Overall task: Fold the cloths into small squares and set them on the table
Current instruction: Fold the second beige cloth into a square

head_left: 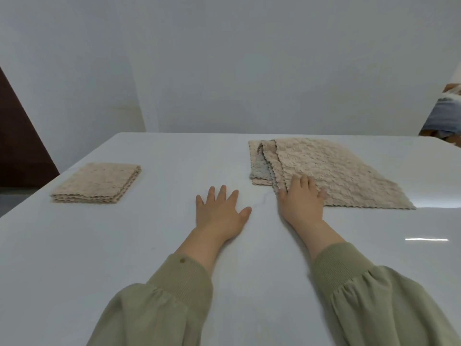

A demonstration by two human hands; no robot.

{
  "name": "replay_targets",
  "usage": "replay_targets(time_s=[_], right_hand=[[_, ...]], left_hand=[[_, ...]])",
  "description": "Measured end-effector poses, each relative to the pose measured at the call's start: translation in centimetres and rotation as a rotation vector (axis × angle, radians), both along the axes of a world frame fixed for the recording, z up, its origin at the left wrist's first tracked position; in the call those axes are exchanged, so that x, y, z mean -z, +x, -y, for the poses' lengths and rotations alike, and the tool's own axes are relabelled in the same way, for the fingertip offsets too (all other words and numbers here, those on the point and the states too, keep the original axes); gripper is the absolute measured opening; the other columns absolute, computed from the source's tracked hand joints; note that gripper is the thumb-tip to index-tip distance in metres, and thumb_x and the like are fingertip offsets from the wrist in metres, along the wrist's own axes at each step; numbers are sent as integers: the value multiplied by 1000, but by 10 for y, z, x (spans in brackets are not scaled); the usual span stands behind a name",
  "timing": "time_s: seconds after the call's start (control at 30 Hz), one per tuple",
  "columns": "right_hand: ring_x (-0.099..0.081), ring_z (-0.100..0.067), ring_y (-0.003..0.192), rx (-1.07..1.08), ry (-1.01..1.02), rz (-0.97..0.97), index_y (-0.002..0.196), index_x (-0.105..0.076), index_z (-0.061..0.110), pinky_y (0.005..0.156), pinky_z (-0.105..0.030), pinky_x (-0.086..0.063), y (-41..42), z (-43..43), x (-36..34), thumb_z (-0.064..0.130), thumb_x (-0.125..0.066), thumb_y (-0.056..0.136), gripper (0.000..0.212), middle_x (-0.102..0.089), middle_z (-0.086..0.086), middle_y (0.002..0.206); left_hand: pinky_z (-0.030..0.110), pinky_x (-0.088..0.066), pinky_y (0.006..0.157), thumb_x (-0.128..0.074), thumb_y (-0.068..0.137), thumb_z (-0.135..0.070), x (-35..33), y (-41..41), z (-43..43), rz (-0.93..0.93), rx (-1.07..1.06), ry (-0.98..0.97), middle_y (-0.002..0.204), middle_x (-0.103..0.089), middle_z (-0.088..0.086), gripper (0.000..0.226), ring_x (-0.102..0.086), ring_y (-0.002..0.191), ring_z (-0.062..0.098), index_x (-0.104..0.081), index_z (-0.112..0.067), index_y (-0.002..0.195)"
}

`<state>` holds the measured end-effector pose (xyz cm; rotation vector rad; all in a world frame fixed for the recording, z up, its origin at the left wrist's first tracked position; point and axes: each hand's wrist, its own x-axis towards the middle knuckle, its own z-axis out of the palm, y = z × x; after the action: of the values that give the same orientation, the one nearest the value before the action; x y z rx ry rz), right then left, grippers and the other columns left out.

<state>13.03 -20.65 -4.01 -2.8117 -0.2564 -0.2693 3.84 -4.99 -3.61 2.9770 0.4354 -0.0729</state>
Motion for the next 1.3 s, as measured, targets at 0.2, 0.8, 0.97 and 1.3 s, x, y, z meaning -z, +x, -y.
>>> replay_targets(time_s=[0.2, 0.8, 0.97, 1.3], right_hand=[[-17, -25, 144, 15, -4, 61, 141, -37, 8, 115, -50, -8, 6, 1, 2, 28, -32, 100, 46, -28, -10, 153], [-11, -18, 145, -461, 50, 181, 146, -25, 17, 116, -44, 5, -40, -27, -17, 50, -42, 91, 67, -20, -1, 157], [-11, -30, 143, -119, 15, 225, 149, -14, 10, 117, -49, -7, -31, -20, -19, 45, -52, 88, 80, -14, -11, 156], [-55, -30, 96, -173, -7, 198, 91, -54, 12, 95, -44, -37, -30, -21, -19, 21, -48, 93, 12, -59, -8, 94]], left_hand=[[50, 3, 117, -16, 94, -61, 1, 2, 1, 4, -2, -3, 160, 6, -2, 65, 10, 146, 23, -3, -31, 151], [28, -34, 100, -38, 98, -25, -9, 0, -25, 495, -251, -474, 136, -54, 2, 39, -47, 125, 19, -52, -17, 133], [28, -34, 101, -41, 96, -23, -7, 1, -26, 497, -234, -485, 136, -54, 0, 37, -47, 126, 17, -54, -18, 131], [20, -23, 108, -50, 95, -18, -6, -40, -62, 439, -52, -501, 143, -45, -6, 36, -37, 134, 9, -53, -23, 131]])
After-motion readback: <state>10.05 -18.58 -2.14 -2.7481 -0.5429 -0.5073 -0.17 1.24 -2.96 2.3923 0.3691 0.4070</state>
